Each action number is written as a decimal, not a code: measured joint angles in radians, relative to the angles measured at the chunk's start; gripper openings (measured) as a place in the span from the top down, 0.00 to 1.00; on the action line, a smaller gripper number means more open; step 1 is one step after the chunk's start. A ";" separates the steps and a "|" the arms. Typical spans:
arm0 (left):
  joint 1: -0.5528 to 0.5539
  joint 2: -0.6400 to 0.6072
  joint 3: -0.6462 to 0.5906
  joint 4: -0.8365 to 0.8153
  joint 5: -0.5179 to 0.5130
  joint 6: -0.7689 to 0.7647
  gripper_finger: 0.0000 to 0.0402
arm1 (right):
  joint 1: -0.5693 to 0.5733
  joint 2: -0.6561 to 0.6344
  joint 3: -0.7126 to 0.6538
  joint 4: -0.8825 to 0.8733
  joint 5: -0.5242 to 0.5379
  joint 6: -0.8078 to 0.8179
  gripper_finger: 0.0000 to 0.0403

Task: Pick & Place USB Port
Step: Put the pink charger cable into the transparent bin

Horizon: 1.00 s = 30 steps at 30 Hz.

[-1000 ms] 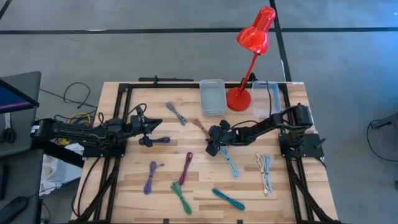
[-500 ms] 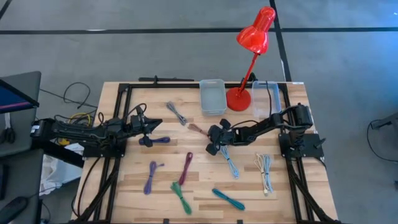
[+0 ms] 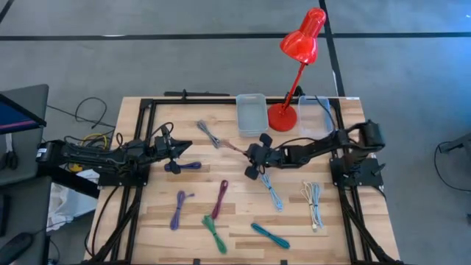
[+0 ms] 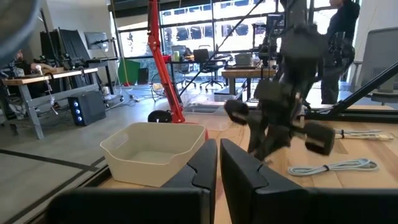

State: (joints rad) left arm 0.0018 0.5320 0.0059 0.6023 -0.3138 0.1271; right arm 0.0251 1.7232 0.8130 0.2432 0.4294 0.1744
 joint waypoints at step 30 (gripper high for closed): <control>-0.001 0.000 0.000 0.001 0.000 -0.001 0.95 | -0.014 -0.783 -0.398 -0.384 0.367 0.150 0.99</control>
State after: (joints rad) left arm 0.0010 0.5320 0.0059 0.6029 -0.3138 0.1265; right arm 0.0109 0.9403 0.4151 -0.1404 0.7960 0.3244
